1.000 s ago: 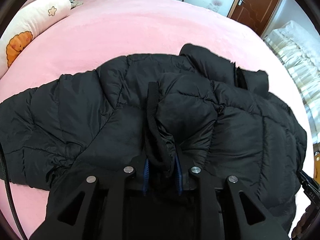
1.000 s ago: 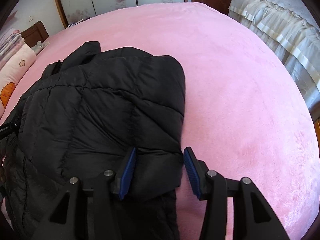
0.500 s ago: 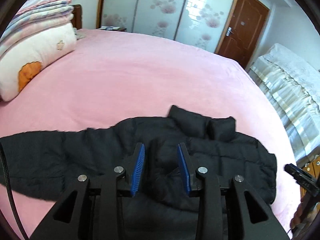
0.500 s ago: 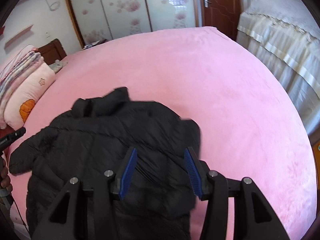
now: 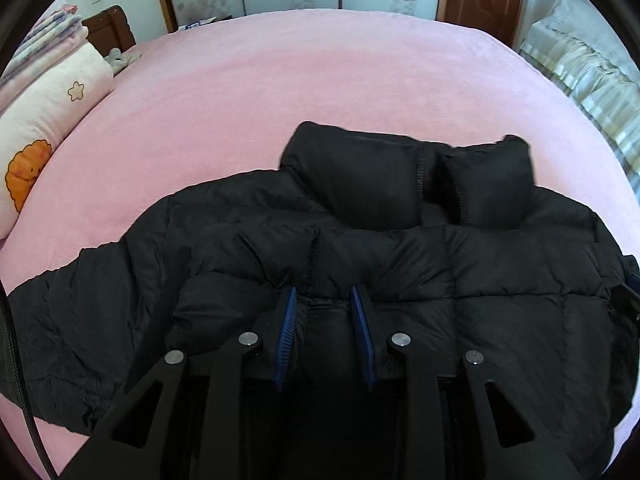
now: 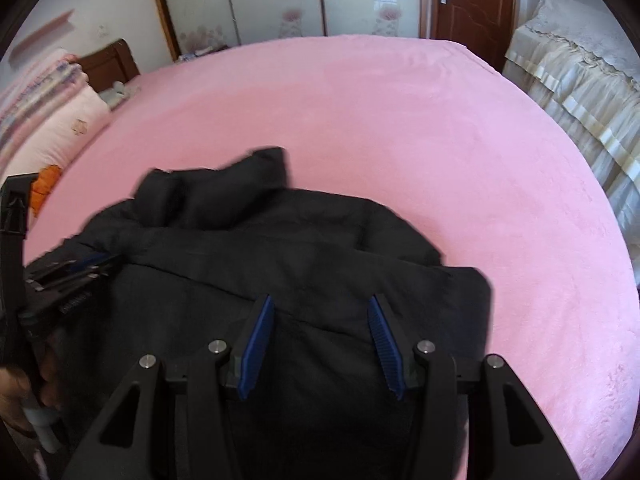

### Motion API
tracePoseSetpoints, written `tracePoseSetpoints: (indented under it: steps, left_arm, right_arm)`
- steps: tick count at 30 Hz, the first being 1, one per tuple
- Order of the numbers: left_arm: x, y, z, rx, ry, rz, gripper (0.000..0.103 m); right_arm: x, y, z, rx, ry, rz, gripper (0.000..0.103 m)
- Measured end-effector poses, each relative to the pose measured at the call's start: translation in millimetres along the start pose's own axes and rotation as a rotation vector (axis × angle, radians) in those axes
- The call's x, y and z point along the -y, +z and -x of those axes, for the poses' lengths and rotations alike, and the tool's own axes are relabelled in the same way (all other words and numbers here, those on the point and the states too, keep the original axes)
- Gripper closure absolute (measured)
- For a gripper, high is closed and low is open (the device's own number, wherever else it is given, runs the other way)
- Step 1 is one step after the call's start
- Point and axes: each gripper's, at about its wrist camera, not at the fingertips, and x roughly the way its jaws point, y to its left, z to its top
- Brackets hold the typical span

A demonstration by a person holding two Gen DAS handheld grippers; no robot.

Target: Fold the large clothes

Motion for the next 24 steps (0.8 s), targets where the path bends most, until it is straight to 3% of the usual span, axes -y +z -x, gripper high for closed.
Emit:
tracePoseSetpoints:
  steps: [5,8,13,17,19,24]
  left_arm:
    - [1.2,-4.0,-5.6,-0.006,0.005,-0.020,0.076]
    - [7.2,-8.4,-6.1,-0.003,0.025,-0.035,0.076]
    - [14.0,-11.2,6.9,0.007,0.022,-0.042,0.075]
    - [11.1,-17.1,34.2,0.031,-0.008,-0.031,0.065]
    - [6.8,-20.0,55.7,0.061,-0.015,-0.032,0.054]
    - [1.0,-34.2,114.6,0.109,-0.078,-0.032,0.053]
  right_arm:
    - [49.4,-7.1,-23.4,-0.040,-0.098,-0.038,0.052]
    - [70.7,-13.6,-31.2,-0.060,-0.093,-0.094,0.042]
    - [80.6,-19.7,-26.4,-0.064,-0.079,-0.159,0.041]
    - [76.1,-23.7,-0.6,-0.027,-0.069,-0.169,0.041]
    - [67.8,-23.2,14.9,-0.004,-0.059,-0.160,0.041]
    - [47.7,-27.6,67.2,0.065,-0.020,-0.133,0.041]
